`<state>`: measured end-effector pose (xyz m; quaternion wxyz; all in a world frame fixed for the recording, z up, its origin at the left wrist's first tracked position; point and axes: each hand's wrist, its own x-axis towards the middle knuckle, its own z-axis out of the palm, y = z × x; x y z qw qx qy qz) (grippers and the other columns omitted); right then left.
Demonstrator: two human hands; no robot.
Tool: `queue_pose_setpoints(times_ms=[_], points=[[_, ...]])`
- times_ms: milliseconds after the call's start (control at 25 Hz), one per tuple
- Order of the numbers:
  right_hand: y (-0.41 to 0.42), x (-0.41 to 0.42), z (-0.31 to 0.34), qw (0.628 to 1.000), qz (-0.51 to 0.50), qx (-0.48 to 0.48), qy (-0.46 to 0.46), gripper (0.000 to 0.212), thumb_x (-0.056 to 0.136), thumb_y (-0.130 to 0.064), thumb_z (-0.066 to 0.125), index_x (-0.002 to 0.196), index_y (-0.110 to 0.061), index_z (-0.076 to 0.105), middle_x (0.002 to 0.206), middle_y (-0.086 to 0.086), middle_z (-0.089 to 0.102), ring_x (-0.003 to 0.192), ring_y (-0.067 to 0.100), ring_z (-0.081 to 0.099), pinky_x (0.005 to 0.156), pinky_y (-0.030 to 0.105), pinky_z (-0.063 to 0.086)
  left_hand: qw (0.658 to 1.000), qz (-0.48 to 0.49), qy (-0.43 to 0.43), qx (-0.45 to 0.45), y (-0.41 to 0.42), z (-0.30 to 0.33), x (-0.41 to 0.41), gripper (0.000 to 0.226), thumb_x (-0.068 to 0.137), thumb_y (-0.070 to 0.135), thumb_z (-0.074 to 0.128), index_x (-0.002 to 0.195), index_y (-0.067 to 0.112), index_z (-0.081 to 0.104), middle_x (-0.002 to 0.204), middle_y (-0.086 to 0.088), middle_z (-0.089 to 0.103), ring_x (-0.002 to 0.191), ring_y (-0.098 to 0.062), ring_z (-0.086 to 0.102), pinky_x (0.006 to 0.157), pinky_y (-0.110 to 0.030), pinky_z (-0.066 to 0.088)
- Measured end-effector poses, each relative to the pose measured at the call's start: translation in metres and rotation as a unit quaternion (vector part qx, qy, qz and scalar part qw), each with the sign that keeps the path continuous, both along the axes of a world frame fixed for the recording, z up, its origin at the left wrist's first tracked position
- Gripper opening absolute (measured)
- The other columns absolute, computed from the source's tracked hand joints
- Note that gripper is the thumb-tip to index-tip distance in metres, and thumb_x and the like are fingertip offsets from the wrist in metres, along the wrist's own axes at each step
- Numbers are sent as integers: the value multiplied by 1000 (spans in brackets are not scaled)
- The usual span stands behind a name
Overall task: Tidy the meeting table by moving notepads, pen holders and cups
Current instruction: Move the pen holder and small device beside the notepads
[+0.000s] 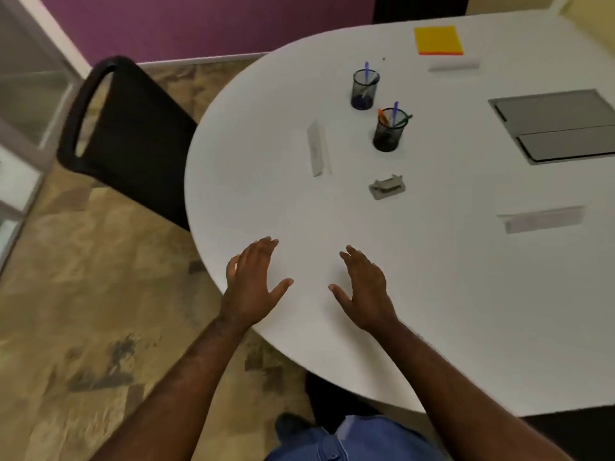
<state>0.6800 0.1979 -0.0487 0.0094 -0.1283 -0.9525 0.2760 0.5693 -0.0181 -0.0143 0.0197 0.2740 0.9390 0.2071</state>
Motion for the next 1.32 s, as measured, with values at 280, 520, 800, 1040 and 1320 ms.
queue_pose_setpoints(times_ms=[280,520,800,1040,1320], points=[[80,-55,-22,997,-79,-18,-3,67,94,-41,56,150,-15,30,160,3,24,148,21,20,118,45,20,998,-58,-23,-5,91,-24,-82,76,84,52,62,147,24,30,153,2,33,142,-17,27,112,-44,21],[135,-81,-48,986,-162,-35,-14,68,93,-41,57,150,-16,30,159,2,26,146,21,24,116,42,21,992,-100,-65,-38,143,-57,-124,79,84,56,60,148,24,27,155,1,30,143,-19,26,112,-46,26],[164,-98,-92,970,-237,-34,-51,70,93,-43,56,151,-15,28,159,4,26,147,22,23,117,39,20,974,-155,-137,-97,175,-111,-160,85,83,61,57,151,29,18,161,5,11,149,-21,8,117,-50,14],[157,-95,-121,963,-256,20,-85,65,92,-42,57,146,-12,38,158,6,28,147,26,22,116,42,20,950,-201,-159,-181,189,-140,-188,93,78,72,51,151,36,6,161,9,-7,149,-22,-8,116,-57,7],[147,-93,-127,961,-267,54,-49,62,95,-51,38,146,-15,38,160,0,23,149,13,10,118,34,13,960,-204,-118,-154,199,-142,-195,86,79,73,47,150,35,17,162,8,5,149,-20,0,116,-52,11]])
